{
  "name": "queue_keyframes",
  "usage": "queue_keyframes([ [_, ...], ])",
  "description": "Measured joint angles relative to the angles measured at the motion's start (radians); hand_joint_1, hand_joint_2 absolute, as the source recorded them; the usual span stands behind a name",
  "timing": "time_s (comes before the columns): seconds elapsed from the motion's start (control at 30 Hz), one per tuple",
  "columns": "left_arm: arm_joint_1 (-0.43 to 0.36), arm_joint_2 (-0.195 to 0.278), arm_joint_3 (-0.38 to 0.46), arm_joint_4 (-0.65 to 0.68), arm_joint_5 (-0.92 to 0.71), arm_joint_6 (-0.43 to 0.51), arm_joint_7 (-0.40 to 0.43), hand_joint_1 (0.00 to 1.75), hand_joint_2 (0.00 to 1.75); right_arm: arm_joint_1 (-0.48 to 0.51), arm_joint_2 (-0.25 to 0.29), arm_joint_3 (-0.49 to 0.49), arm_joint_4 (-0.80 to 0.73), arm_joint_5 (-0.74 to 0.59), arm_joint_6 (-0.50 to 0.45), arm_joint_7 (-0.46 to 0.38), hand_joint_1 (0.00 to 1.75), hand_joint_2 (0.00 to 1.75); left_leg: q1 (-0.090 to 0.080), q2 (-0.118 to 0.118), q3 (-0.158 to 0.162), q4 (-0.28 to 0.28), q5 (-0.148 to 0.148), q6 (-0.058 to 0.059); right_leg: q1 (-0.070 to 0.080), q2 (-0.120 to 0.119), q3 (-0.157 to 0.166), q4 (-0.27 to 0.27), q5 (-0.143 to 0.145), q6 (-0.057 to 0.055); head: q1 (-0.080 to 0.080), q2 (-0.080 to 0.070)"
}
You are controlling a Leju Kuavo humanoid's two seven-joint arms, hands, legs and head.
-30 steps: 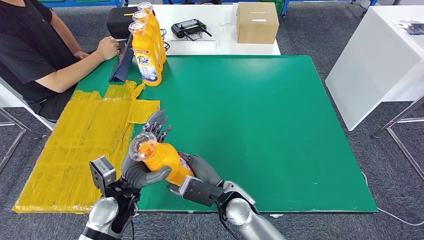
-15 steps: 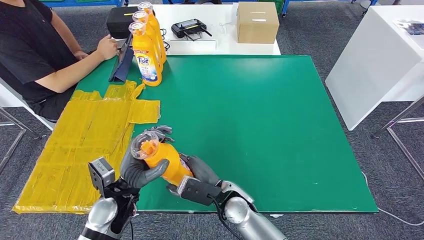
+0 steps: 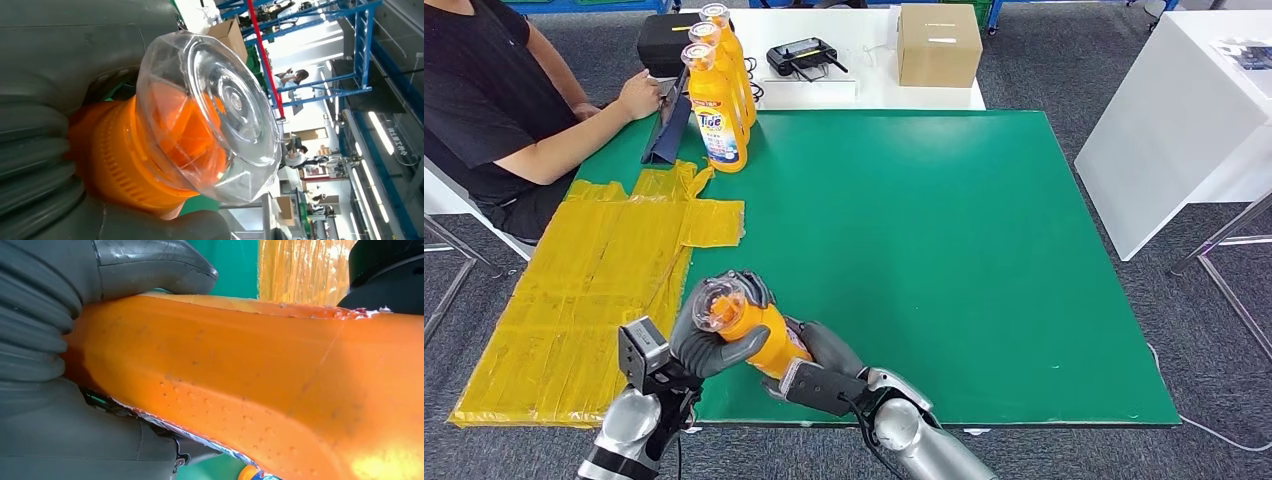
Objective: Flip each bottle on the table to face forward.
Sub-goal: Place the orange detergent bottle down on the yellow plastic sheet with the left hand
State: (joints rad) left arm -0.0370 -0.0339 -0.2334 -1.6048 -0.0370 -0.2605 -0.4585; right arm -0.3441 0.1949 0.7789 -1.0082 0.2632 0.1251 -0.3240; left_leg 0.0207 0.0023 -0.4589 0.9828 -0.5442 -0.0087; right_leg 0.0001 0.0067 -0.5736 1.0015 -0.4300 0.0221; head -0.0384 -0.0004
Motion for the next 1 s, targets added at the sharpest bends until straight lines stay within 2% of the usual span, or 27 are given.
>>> queue_keyframes([
  [0.1, 0.0, 0.001, -0.001, 0.002, -0.01, 0.0, 0.0, 1.75, 1.75, 0.0, -0.001, 0.0, 0.002, 0.005, -0.011, -0.001, 0.26, 1.75, 0.0, 0.0, 0.0, 0.0, 0.0, 0.0, 0.0, 0.0, 0.0, 0.0, 0.0, 0.0, 0.0, 0.0],
  [0.13, 0.0, 0.001, -0.001, 0.002, -0.014, 0.0, 0.0, 1.75, 1.75, 0.0, -0.002, 0.0, 0.0, 0.015, -0.024, -0.002, 0.0, 1.75, 0.0, 0.0, 0.0, 0.0, 0.0, 0.0, 0.0, 0.0, 0.0, 0.0, 0.0, 0.0, 0.0, 0.0],
  [0.3, 0.013, 0.001, -0.01, 0.003, -0.03, 0.003, 0.003, 1.75, 1.75, -0.005, -0.011, 0.0, -0.041, 0.095, -0.072, 0.0, 0.0, 1.75, 0.0, 0.0, 0.0, 0.0, 0.0, 0.0, 0.0, 0.0, 0.0, 0.0, 0.0, 0.0, 0.0, 0.0],
  [0.67, 0.02, 0.002, -0.018, 0.003, -0.03, 0.003, 0.003, 1.75, 1.75, -0.01, -0.021, 0.0, -0.076, 0.102, -0.072, 0.008, 0.0, 1.75, 0.0, 0.0, 0.0, 0.0, 0.0, 0.0, 0.0, 0.0, 0.0, 0.0, 0.0, 0.0, 0.0, 0.0],
  [0.8, 0.02, 0.002, -0.018, 0.003, -0.03, 0.003, 0.003, 1.75, 1.75, -0.01, -0.022, 0.0, -0.078, 0.105, -0.073, 0.011, 0.0, 0.0, 0.0, 0.0, 0.0, 0.0, 0.0, 0.0, 0.0, 0.0, 0.0, 0.0, 0.0, 0.0, 0.0, 0.0],
  [1.0, 0.03, 0.002, -0.018, -0.003, -0.041, 0.017, -0.004, 1.75, 1.75, -0.019, -0.042, -0.008, -0.108, 0.142, -0.088, 0.031, 0.0, 0.0, 0.0, 0.0, 0.0, 0.0, 0.0, 0.0, 0.0, 0.0, 0.0, 0.0, 0.0, 0.0, 0.0, 0.0],
])
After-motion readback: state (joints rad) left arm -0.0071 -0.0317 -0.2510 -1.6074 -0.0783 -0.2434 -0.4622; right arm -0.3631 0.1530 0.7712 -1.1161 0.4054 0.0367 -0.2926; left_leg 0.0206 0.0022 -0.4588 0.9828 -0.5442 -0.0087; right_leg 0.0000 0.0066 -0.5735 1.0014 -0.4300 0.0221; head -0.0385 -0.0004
